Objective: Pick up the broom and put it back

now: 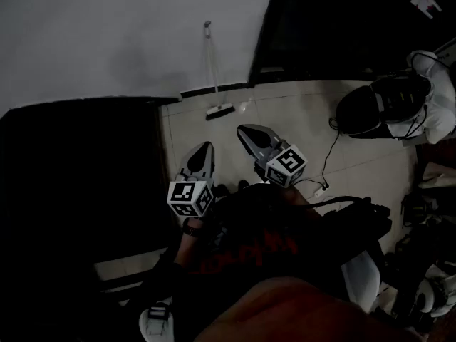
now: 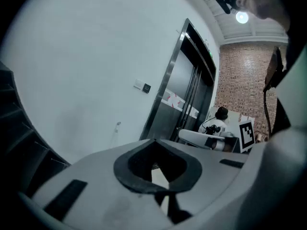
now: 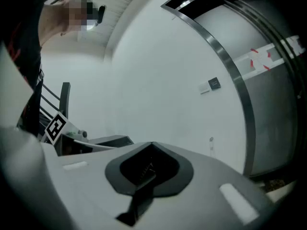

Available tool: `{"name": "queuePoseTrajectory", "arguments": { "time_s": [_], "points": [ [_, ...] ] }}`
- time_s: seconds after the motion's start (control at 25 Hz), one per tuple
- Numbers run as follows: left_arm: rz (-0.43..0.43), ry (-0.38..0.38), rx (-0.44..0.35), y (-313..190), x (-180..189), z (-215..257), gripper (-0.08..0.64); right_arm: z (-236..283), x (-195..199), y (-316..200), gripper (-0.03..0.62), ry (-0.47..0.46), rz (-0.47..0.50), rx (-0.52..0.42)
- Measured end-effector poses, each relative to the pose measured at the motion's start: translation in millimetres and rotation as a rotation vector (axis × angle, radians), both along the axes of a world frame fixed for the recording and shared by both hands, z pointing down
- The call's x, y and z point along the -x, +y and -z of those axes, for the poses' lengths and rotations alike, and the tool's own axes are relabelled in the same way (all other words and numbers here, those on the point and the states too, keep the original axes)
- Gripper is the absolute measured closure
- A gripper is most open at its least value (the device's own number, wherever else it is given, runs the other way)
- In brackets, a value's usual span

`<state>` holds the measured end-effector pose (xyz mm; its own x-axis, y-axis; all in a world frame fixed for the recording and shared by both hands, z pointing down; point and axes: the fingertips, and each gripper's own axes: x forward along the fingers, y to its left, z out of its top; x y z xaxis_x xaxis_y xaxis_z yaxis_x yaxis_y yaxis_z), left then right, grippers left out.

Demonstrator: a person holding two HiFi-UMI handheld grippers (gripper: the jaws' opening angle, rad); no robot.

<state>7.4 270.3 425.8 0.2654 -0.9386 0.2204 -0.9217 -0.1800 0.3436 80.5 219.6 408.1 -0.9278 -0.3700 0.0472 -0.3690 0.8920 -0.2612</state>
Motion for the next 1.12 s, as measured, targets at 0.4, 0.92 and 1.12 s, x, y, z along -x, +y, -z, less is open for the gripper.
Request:
{"name": "queuePoseTrajectory", "arguments": {
  "time_s": [0.4, 0.92, 1.12],
  "points": [
    [-0.036, 0.092, 0.052, -2.6, 13.4, -35.8, 0.555, -29.9, 3.4, 10.8, 0.592, 0.133, -0.048, 0.056],
    [-0.006, 0.065, 0.055, -133.1, 36.9, -36.3, 0.555, -16.2, 17.6, -127.4, 0.592, -0.022, -0.061, 0.021],
    [-0.004, 0.009, 0.044, -216.0, 44.8, -11.2, 0.555, -3.5, 26.4, -202.7, 0.592, -0.046, -0.056, 0.018]
  ]
}}
